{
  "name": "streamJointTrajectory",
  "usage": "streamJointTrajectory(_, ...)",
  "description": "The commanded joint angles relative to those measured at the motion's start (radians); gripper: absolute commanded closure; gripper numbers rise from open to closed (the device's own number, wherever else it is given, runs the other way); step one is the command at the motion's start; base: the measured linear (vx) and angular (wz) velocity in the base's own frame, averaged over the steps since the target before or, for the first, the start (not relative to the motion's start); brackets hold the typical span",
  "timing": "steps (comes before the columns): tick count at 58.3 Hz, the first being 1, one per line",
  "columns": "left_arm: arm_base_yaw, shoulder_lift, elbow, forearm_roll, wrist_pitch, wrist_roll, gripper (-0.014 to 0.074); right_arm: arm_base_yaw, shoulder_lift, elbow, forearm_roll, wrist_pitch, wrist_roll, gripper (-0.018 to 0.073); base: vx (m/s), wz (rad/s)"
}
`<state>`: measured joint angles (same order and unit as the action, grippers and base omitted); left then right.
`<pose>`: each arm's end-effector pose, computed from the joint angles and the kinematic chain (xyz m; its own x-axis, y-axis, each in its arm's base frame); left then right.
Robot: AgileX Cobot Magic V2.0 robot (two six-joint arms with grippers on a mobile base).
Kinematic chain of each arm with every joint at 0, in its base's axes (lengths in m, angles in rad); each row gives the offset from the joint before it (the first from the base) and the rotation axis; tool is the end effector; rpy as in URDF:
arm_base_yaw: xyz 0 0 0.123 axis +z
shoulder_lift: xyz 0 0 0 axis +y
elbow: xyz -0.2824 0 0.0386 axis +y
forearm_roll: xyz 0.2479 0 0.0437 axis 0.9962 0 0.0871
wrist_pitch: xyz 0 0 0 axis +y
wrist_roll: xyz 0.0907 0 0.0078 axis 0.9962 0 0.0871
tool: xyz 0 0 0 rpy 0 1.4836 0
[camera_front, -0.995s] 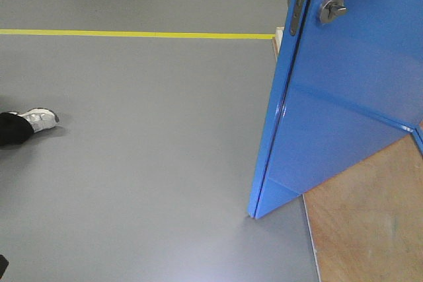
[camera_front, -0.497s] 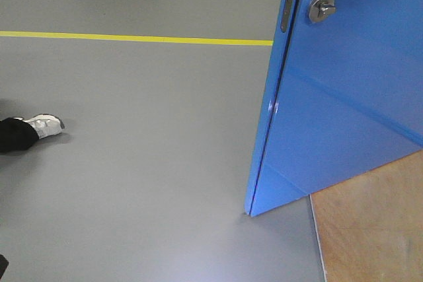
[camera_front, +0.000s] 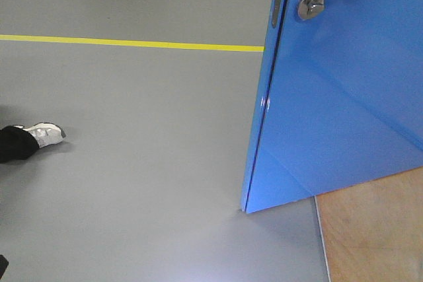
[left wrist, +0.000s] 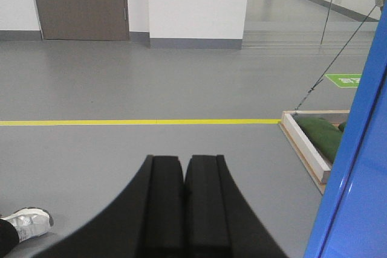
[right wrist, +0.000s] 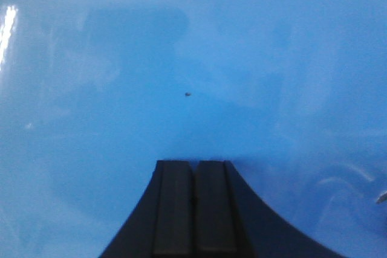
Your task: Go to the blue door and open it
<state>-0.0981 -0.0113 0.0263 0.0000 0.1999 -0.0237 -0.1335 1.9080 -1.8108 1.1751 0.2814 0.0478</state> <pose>0.0557 -0.0055 0.1867 -0.1290 -0.0111 -0.9916 0.0949 0.9952 -0.0235 0.4671 -0.0391 0.3855 -0.1578 0.9331 -0.3230 0.0681 0.3366 0.9392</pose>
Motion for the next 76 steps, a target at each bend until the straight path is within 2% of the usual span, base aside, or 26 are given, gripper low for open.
streamJointTrajectory(1, -0.002, -0.014, -0.025, -0.006, -0.087, -0.003, 0.0524, 0.002, -0.045, -0.032, 0.013, -0.045, -0.012, 0.0561, 0.14, 0.02)
streamJointTrajectory(76, -0.002, -0.014, -0.025, -0.006, -0.087, -0.003, 0.0524, 0.002, -0.045, -0.032, 0.013, -0.045, -0.012, 0.0561, 0.09, -0.02)
